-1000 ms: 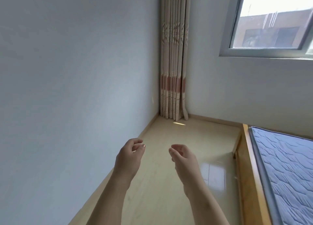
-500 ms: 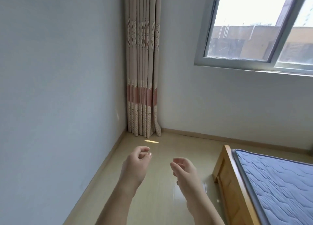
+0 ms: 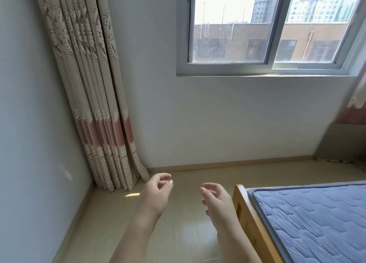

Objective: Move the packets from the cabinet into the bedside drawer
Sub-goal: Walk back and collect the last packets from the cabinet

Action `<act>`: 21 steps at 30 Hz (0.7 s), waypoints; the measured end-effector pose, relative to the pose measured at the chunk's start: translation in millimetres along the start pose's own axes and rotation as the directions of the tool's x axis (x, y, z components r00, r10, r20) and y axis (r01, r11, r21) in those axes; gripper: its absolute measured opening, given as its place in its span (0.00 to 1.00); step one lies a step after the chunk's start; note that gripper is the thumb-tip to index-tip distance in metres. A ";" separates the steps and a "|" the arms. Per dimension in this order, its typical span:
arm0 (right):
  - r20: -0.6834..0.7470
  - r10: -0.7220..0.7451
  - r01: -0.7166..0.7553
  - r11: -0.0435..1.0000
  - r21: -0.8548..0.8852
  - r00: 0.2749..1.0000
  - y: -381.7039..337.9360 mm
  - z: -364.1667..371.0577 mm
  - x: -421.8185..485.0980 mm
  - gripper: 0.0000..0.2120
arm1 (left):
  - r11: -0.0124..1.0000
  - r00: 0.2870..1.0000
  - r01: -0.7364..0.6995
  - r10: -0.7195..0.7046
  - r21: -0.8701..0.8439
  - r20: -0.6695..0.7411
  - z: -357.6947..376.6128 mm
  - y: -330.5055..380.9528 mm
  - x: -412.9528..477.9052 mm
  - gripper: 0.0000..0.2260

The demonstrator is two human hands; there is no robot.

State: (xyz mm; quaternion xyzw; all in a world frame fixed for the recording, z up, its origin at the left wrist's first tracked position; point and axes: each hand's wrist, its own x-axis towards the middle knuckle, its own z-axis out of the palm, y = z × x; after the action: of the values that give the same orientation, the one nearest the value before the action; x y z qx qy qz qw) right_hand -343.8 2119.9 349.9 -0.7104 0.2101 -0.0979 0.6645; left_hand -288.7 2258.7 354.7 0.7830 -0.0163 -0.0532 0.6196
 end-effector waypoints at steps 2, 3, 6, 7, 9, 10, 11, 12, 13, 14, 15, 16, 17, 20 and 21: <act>-0.020 -0.006 0.006 1.000 -0.005 1.000 -1.0 -1.1 48.0 0.03 | 1.000 1.000 0.005 -0.005 0.019 0.024 18.7 -0.8 48.4 0.06; -0.030 -0.012 0.012 1.000 0.002 0.999 -4.4 -2.9 73.8 0.04 | 1.000 1.000 0.000 0.000 0.024 0.028 29.3 2.5 73.3 0.06; -0.080 -0.038 0.040 0.999 0.030 0.996 -25.7 -18.0 158.2 0.04 | 0.998 0.998 -0.053 0.051 0.043 0.037 68.2 27.8 152.4 0.06; -0.091 -0.050 0.053 0.998 0.037 0.995 -34.4 -25.0 186.2 0.04 | 0.997 0.996 -0.069 0.067 0.046 0.052 82.4 39.6 178.4 0.06; -0.100 -0.059 0.064 0.997 0.047 0.993 -47.6 -35.2 233.8 0.04 | 0.996 0.994 -0.081 0.078 0.044 0.075 105.8 57.6 223.8 0.06; -0.104 -0.048 0.054 0.997 0.052 0.993 -50.7 -37.8 255.8 0.04 | 0.997 0.994 -0.073 0.071 0.036 0.078 115.5 61.4 246.3 0.06; -0.109 -0.033 0.040 0.997 0.060 0.993 -52.8 -39.2 277.4 0.04 | 0.998 0.995 -0.061 0.059 0.029 0.082 124.0 64.1 267.9 0.06; -0.116 -0.020 0.028 0.997 0.067 0.993 -54.4 -40.0 298.7 0.04 | 0.999 0.995 -0.048 0.046 0.021 0.089 131.9 65.6 288.8 0.06; -0.123 -0.013 0.022 0.998 0.067 0.992 -56.3 -40.2 320.6 0.04 | 0.999 0.995 -0.037 0.035 0.014 0.096 139.1 67.1 309.4 0.06; -0.129 -0.013 0.021 0.998 0.061 0.992 -58.4 -39.8 344.4 0.04 | 1.000 0.995 -0.030 0.030 0.006 0.098 146.5 68.6 332.0 0.06; -0.134 -0.015 0.023 0.998 0.053 0.991 -60.8 -38.3 368.6 0.04 | 0.999 0.995 -0.032 0.031 0.002 0.096 153.6 71.2 355.6 0.06; -0.139 -0.017 0.023 0.999 0.046 0.990 -62.4 -36.0 393.1 0.04 | 0.999 0.995 -0.034 0.033 -0.001 0.095 161.3 72.9 380.0 0.06; -0.141 -0.014 0.019 0.999 0.039 0.990 -63.2 -33.5 417.5 0.04 | 0.999 0.994 -0.034 0.033 0.000 0.101 169.2 73.9 404.5 0.06; -0.162 0.015 -0.009 0.999 0.038 0.987 -62.1 -30.2 487.8 0.04 | 0.998 0.987 -0.054 0.050 0.025 0.154 199.0 72.1 477.0 0.06; -0.178 0.012 -0.004 0.999 0.042 0.984 -63.8 -31.7 511.9 0.04 | 0.997 0.983 -0.065 0.059 0.029 0.174 211.2 73.5 501.2 0.06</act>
State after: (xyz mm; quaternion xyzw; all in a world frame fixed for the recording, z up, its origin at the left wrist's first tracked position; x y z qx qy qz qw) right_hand 110.5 1873.6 344.1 -0.6841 0.2693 -0.1626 0.6580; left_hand 190.5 1991.3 346.6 0.7851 -0.0950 -0.1014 0.6036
